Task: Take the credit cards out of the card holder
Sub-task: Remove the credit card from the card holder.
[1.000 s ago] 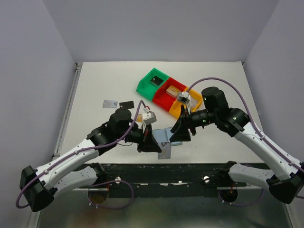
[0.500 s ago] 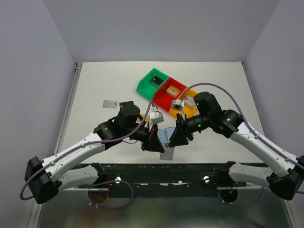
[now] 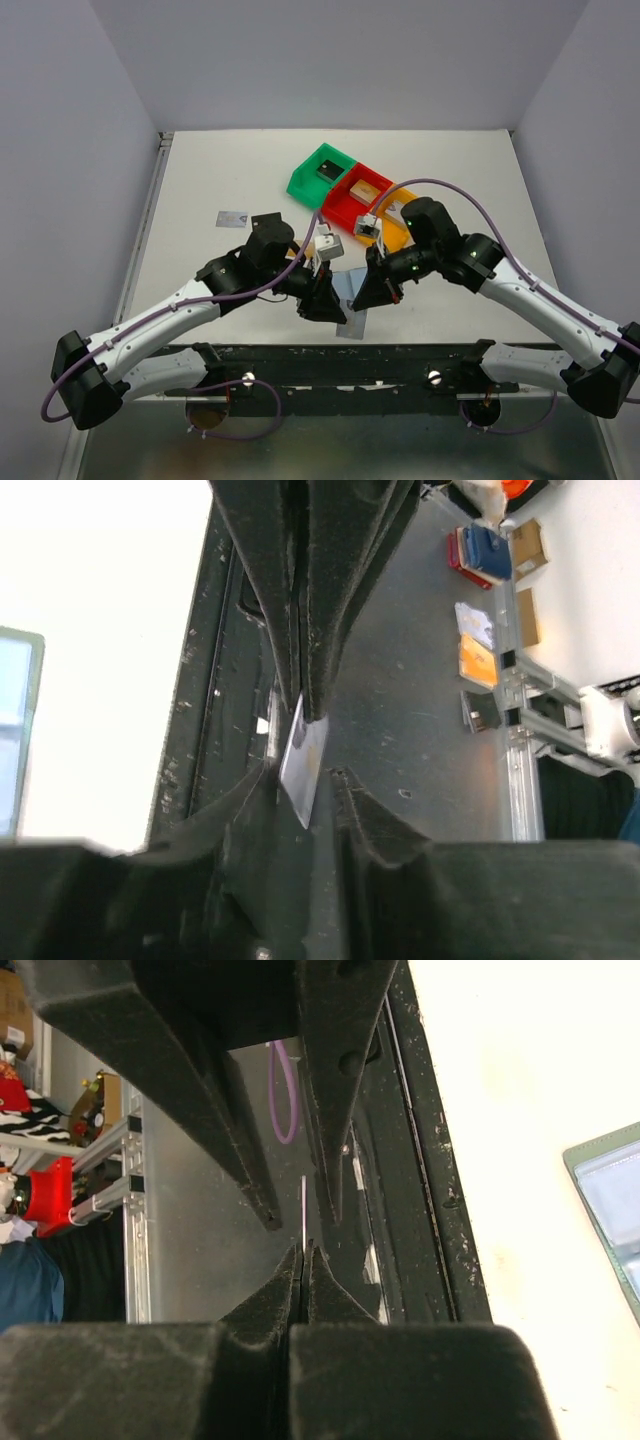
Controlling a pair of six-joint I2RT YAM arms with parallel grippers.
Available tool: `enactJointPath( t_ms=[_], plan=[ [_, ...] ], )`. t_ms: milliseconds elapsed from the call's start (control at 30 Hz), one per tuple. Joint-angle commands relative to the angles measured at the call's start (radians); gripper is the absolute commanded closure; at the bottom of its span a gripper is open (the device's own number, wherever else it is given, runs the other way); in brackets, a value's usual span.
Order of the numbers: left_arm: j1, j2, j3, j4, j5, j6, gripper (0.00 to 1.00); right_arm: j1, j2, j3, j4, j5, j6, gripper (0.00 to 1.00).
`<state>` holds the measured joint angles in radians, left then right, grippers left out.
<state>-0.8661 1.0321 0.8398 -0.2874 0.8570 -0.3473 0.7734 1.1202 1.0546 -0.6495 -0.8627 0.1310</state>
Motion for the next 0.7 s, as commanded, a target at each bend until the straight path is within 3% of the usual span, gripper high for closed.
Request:
enactJointPath(
  t_ms=[0,33,67,200,333,467,533,667],
  plan=[
    [-0.004,-0.053,0.021,-0.042,-0.1,0.033,0.44,0.006,-0.029,-0.022,0.051,-0.003,0.025,1.0],
    [-0.002,-0.072,0.019,-0.056,-0.155,0.04,0.14,0.006,-0.036,-0.022,0.056,0.014,0.036,1.0],
    [0.004,-0.104,0.015,-0.062,-0.205,0.044,0.01,0.006,-0.043,-0.021,0.057,0.048,0.057,1.0],
    [0.044,-0.288,-0.108,0.063,-0.419,-0.036,0.01,0.001,-0.088,-0.042,0.126,0.178,0.145,1.0],
    [0.091,-0.527,-0.318,0.321,-0.558,-0.174,0.01,-0.02,-0.155,-0.123,0.314,0.27,0.292,1.0],
    [0.096,-0.687,-0.47,0.506,-0.598,-0.237,0.01,-0.022,-0.232,-0.283,0.638,0.312,0.479,1.0],
    [0.098,-0.696,-0.501,0.56,-0.579,-0.265,0.01,-0.022,-0.269,-0.393,0.919,0.329,0.591,1.0],
    [0.098,-0.689,-0.567,0.736,-0.596,-0.341,0.02,-0.023,-0.283,-0.582,1.329,0.389,0.754,1.0]
  ],
)
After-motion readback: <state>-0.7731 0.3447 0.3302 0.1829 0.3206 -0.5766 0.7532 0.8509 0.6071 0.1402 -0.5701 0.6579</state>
